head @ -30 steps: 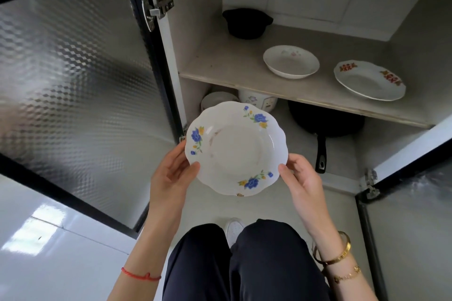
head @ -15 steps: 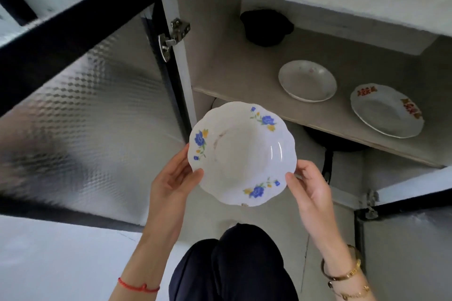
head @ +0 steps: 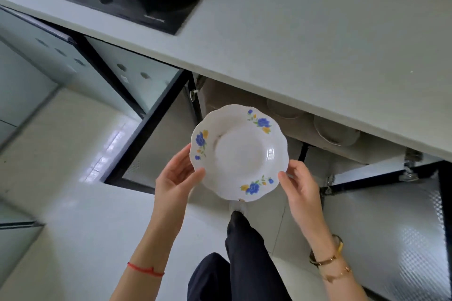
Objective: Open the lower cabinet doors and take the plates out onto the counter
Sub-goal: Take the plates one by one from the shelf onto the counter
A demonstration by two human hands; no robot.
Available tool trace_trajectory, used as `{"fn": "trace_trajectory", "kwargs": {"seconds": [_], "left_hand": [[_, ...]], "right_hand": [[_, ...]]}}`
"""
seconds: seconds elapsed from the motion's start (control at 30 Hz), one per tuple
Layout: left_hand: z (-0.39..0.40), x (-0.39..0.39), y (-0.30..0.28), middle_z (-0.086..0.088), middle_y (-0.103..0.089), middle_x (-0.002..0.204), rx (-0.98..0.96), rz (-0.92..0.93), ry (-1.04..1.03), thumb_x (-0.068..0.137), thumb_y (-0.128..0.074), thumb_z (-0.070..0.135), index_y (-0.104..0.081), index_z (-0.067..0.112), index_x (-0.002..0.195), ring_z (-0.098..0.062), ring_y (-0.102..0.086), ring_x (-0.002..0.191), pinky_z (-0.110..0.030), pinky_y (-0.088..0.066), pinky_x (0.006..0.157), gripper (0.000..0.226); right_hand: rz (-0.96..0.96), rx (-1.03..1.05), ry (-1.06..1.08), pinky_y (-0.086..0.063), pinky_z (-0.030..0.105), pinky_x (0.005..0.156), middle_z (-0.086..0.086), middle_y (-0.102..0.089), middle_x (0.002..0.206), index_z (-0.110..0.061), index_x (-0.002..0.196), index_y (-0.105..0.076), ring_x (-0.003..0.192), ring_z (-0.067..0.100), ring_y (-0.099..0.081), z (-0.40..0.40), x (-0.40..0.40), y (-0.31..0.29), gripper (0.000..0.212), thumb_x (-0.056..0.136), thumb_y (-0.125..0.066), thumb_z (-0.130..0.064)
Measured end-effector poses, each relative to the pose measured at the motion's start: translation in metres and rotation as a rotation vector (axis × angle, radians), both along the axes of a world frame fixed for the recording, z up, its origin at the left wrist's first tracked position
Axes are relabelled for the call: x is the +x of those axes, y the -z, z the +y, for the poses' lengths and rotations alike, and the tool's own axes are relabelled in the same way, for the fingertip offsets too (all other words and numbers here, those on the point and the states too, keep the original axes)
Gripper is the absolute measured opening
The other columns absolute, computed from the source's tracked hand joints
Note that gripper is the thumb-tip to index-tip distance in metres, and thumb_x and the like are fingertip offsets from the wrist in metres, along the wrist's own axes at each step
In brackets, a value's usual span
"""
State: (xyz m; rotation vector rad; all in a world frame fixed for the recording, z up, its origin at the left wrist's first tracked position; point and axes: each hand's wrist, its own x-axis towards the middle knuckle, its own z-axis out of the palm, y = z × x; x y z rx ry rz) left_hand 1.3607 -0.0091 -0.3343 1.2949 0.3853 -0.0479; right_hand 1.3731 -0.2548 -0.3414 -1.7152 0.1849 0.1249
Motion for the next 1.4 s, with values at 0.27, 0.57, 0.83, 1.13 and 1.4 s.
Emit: {"fn": "trace_trajectory", "kwargs": {"seconds": [0.27,0.57,0.83,1.13,1.4], "left_hand": [[-0.007,-0.015,-0.12,-0.003,-0.074,0.117,-0.014,-0.007,-0.013,0.083,-0.066,-0.011,-0.065,0.022,0.128,-0.018,-0.071,0.107,-0.021,-0.056,0.084,0.056],[-0.031,0.034,-0.158,-0.001,-0.075,0.115,0.009,-0.041,0.041,0.084,-0.066,-0.01,-0.064,0.021,0.129,-0.016,-0.072,0.106,-0.019,-0.057,0.082,0.054],[-0.05,0.116,-0.169,-0.001,-0.076,0.113,0.02,-0.036,0.067,0.087,-0.064,-0.008,-0.059,0.014,0.135,-0.014,-0.073,0.101,-0.017,-0.057,0.076,0.053],[-0.049,0.214,-0.158,0.0,-0.075,0.116,0.107,0.002,0.061,0.086,-0.066,-0.005,-0.058,0.016,0.136,-0.016,-0.071,0.107,-0.022,-0.059,0.081,0.055],[-0.038,0.297,-0.143,0.008,-0.072,0.112,0.18,0.044,0.088,0.085,-0.063,-0.013,-0.059,0.019,0.133,0.003,-0.072,0.094,-0.011,-0.055,0.072,0.058]], "right_hand": [[0.017,0.005,0.012,-0.053,0.023,0.083,-0.012,-0.071,0.1,-0.025,0.106,-0.06,0.099,0.006,-0.067,-0.007,-0.019,-0.117,0.016,0.096,-0.056,-0.013],[-0.014,-0.024,0.056,-0.053,0.018,0.078,-0.005,-0.069,0.101,-0.015,0.109,-0.059,0.093,0.004,-0.065,-0.031,0.021,-0.153,0.014,0.096,-0.055,-0.011],[-0.03,-0.087,0.072,-0.052,0.016,0.08,-0.007,-0.068,0.1,-0.012,0.108,-0.059,0.09,-0.004,-0.064,-0.05,0.103,-0.163,0.013,0.095,-0.056,-0.011],[-0.03,-0.208,0.035,-0.045,0.001,0.07,-0.014,-0.064,0.102,-0.019,0.108,-0.057,0.09,-0.01,-0.059,-0.052,0.201,-0.149,0.013,0.095,-0.057,-0.021],[0.01,-0.315,0.014,-0.045,0.003,0.068,-0.008,-0.062,0.098,-0.015,0.107,-0.056,0.089,-0.003,-0.058,-0.041,0.278,-0.127,0.015,0.094,-0.058,-0.021]]}}
